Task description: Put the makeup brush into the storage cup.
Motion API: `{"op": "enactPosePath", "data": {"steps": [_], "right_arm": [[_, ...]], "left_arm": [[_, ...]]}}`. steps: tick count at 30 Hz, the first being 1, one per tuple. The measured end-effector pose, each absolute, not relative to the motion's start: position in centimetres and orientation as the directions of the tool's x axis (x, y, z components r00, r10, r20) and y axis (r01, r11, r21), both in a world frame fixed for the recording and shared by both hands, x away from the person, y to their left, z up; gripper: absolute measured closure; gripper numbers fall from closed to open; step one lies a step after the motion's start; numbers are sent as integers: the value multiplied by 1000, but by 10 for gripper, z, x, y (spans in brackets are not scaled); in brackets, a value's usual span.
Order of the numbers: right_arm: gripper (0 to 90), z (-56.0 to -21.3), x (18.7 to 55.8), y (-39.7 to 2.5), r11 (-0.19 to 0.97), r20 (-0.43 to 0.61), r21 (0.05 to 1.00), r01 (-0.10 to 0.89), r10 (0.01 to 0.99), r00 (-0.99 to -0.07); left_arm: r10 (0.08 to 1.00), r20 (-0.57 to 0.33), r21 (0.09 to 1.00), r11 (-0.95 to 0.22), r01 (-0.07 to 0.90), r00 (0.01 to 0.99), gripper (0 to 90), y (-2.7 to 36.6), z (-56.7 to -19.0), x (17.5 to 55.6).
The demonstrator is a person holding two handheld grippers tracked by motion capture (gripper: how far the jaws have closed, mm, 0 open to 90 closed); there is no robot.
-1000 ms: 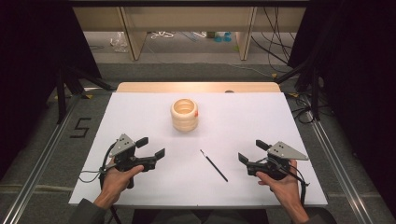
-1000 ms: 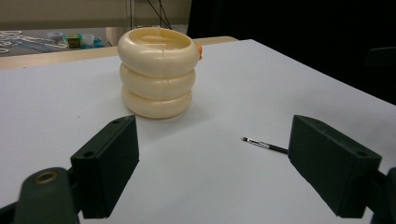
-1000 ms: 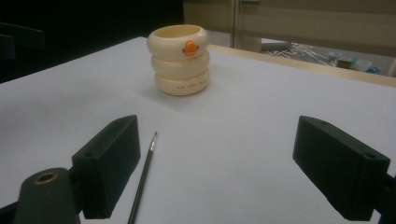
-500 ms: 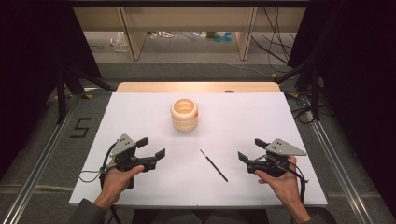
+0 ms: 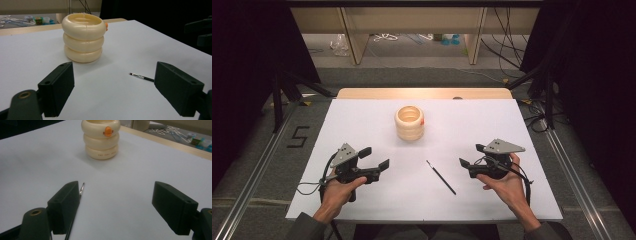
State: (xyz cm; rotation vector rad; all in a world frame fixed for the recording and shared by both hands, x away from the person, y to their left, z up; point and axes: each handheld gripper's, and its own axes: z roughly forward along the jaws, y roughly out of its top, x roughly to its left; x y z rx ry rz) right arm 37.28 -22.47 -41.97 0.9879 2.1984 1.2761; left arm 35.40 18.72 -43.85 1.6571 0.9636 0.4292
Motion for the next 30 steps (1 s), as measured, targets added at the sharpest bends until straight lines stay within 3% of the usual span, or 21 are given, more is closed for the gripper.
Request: {"op": "enactPosePath", "data": {"steps": [30], "right_arm": [[303, -427, 407, -164, 559, -20, 695, 453, 644, -765]], "left_arm": [[769, -184, 930, -66, 362, 613, 160, 188, -439, 353]]}}
